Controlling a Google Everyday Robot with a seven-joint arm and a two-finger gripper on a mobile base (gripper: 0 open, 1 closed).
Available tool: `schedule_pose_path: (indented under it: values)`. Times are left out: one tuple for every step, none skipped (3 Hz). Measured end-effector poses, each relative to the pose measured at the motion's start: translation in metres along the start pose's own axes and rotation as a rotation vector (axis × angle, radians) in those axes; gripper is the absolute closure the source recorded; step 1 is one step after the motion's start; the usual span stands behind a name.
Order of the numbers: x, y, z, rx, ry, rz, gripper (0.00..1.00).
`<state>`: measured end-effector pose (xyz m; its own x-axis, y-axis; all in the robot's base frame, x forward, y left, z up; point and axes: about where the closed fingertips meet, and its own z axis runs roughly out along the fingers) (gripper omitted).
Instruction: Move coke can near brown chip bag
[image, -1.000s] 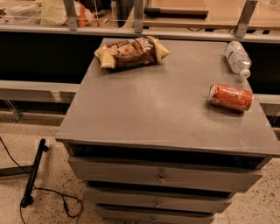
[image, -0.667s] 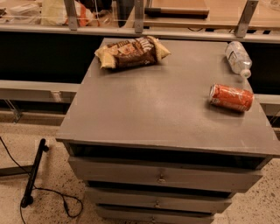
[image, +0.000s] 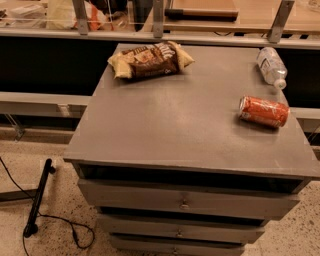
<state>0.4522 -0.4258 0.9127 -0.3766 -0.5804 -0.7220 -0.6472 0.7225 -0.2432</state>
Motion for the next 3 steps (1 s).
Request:
schedule_pose_path:
  values:
    - [-0.004,0.002,0.007,-0.018,-0.022,0.001,0.0]
    - [-0.025,0.002,0.039,-0.058,-0.116,0.03,0.0]
    - [-0.044,0.002,0.067,-0.097,-0.198,0.04,0.0]
